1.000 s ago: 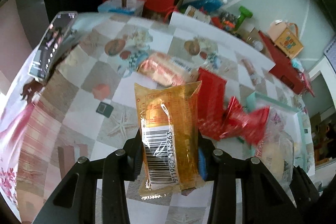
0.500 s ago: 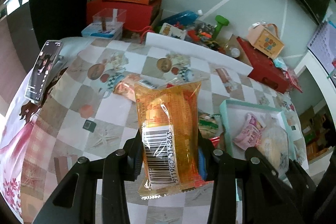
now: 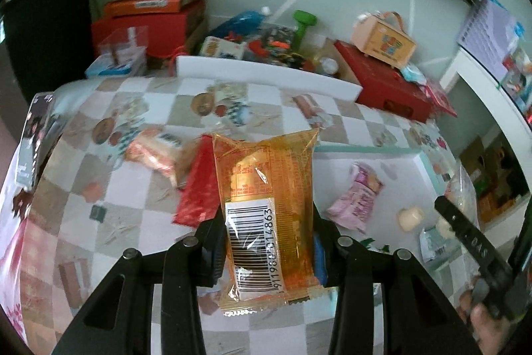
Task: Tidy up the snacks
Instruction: 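Lift orange bag with left tool while right tool carries bun toward the tray, then open left tool dropping orange bag into tray while right tool releases bun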
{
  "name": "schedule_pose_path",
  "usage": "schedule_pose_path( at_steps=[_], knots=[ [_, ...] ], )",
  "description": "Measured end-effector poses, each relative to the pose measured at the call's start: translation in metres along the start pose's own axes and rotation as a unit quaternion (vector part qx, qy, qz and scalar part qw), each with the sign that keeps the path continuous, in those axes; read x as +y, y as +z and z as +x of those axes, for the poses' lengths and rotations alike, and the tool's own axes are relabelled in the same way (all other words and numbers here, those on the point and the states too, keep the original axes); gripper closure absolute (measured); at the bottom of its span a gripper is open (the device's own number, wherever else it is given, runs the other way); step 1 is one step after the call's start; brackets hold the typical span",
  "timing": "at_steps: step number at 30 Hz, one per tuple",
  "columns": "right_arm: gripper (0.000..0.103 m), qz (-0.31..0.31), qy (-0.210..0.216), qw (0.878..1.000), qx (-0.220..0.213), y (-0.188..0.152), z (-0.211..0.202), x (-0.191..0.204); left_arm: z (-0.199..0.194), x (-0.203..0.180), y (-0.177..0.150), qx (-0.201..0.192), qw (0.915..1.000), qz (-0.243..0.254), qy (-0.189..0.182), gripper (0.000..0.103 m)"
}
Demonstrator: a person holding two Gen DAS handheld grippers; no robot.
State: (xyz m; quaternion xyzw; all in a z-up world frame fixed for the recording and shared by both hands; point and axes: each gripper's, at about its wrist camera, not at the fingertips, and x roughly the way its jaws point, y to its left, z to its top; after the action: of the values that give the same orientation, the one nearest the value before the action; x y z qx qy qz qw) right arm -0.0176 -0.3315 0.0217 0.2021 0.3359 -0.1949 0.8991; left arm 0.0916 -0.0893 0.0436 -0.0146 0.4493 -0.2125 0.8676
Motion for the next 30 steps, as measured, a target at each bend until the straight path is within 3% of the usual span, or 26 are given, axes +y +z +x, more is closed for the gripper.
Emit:
schedule_pose_path(
  at_steps=[8,11,18,23,27,30],
  knots=[
    [0.047,0.063,-0.051,0.997,-0.011,0.007,0.008,-0.063,0.027,-0.058,0.009,0.021,0.9977,0.058,-0.028,0.061],
    [0.047,0.078,-0.049,0.996,-0.019,0.008,0.009,-0.075,0.042,-0.086,0.009,0.032,0.9953,0.080,-0.044,0.060],
    [0.047,0.082,-0.054,0.995,-0.019,0.005,0.020,-0.085,0.075,-0.134,0.006,0.055,0.9895,0.112,-0.073,0.060],
    [0.046,0.076,-0.044,0.996,-0.015,0.006,0.027,-0.083,0.086,-0.145,0.010,0.062,0.9892,0.107,-0.079,0.059],
    [0.046,0.077,-0.040,0.996,-0.015,0.006,0.027,-0.083,0.085,-0.151,0.015,0.059,0.9889,0.106,-0.086,0.052],
    [0.045,0.076,-0.044,0.996,-0.017,0.006,0.028,-0.084,0.083,-0.155,0.016,0.054,0.9891,0.107,-0.085,0.033]
  ],
)
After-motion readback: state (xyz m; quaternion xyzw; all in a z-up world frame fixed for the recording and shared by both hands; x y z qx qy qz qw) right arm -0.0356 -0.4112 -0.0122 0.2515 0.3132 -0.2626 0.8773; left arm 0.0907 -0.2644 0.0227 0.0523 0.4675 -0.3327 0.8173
